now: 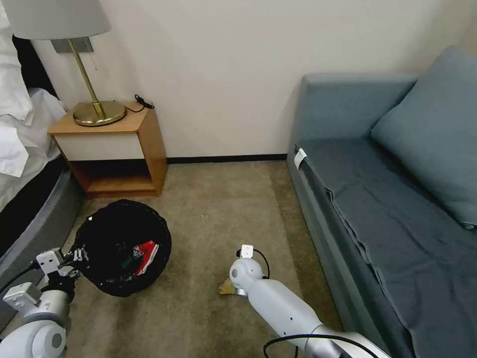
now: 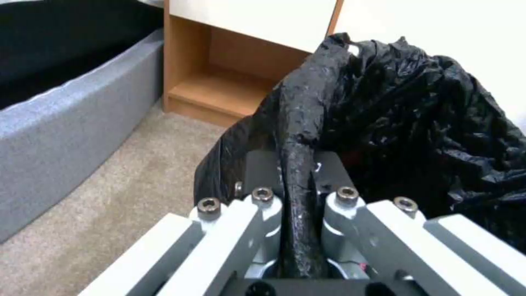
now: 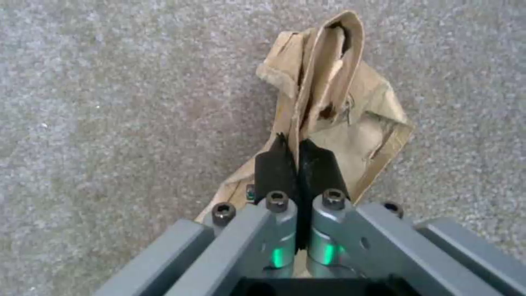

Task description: Pick up the trash bin, then pick up the garbage on the floor and place it into the trash bin.

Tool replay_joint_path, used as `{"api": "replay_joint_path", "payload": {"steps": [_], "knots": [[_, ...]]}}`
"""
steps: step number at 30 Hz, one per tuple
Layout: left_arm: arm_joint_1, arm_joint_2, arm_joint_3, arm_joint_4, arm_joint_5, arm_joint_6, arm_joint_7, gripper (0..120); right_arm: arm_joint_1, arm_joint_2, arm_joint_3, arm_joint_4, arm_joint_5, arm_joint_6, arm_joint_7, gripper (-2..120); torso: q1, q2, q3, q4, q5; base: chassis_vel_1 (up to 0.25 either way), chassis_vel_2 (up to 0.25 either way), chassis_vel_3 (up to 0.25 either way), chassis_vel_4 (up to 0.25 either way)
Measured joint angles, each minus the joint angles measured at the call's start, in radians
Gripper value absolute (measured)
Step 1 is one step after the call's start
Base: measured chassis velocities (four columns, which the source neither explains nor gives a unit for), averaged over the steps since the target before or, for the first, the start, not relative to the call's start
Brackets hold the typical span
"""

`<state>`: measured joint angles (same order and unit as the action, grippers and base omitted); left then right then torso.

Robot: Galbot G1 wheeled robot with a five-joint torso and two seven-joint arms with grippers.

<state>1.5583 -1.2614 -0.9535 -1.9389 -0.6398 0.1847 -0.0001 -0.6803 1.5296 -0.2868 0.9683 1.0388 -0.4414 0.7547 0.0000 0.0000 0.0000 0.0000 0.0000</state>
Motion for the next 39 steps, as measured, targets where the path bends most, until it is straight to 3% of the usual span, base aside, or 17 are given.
{"api": "replay_joint_path", "payload": {"steps": [8,19,27,39], "knots": [[-0.008,0.009,0.015,0.006,-0.007,0.003,-0.001,4,0.006,-0.048,-0.007,0.069,-0.005,0.028,0.0,0,0.0,0.0,0.0,0.0001,0.0001,0.0,0.0,0.0,0.0],[-0.02,0.016,0.056,0.013,-0.022,0.015,-0.004,4,-0.006,-0.185,-0.011,0.318,-0.165,0.164,-0.081,0,0.0,0.0,0.0,0.0,0.0002,0.0,0.0,0.0,0.0],[-0.022,0.015,0.095,0.02,-0.033,0.022,-0.006,4,-0.018,-0.287,0.008,0.513,-0.431,0.332,-0.184,0,0.0,0.0,0.0,0.0,0.0002,0.0,0.0,0.0,0.0],[-0.026,0.012,0.172,0.001,-0.051,0.04,-0.009,4,0.061,-0.474,-0.072,0.825,-0.524,0.488,-0.338,0,0.0,0.0,0.0,-0.0001,0.0001,0.0,0.0,0.0,0.0]]}}
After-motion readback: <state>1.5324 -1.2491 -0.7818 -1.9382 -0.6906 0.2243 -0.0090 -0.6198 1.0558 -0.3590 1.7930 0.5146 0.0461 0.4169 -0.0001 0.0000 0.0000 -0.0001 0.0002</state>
